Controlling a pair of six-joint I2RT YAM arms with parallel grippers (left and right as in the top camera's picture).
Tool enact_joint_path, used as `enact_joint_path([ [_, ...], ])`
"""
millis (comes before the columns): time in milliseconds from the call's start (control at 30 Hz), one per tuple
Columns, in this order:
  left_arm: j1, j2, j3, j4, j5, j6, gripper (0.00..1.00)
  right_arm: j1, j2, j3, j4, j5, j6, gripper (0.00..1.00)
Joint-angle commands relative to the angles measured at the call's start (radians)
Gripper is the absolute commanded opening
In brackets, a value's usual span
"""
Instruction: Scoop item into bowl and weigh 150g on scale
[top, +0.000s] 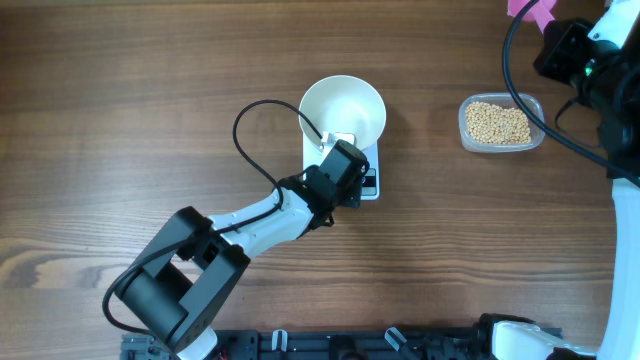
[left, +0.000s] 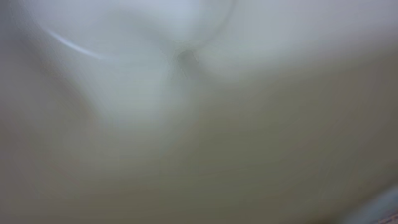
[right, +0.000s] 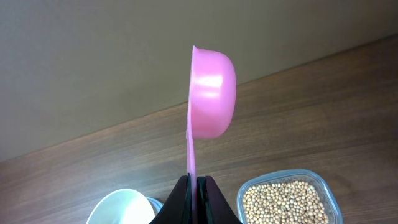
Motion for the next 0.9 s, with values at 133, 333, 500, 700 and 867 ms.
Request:
enact_joint_path([
  [133, 0.008, 0.025, -0.012, -0.021, 0.030, -0.002, 0.04, -0.001, 0.000, 0.017, 0.002, -0.012, -0.020, 0.04],
  [333, 0.008, 0.025, -0.012, -0.022, 0.031, -0.002, 0.04, -0.001, 0.000, 0.017, -0.003, -0.012, -0.020, 0.04],
  [500, 0.007, 0.040, -0.012, -0.030, 0.031, -0.002, 0.04, -0.001, 0.000, 0.017, -0.003, -0.012, -0.020, 0.04],
  [700, 0.008, 0.047, -0.012, -0.063, 0.031, -0.002, 0.04, -0.001, 0.000, 0.017, -0.003, -0.012, -0.020, 0.04],
  [867, 0.008, 0.048, -0.012, -0.067, 0.031, -0.002, 0.04, -0.001, 0.000, 0.017, -0.002, -0.012, -0.020, 0.04],
])
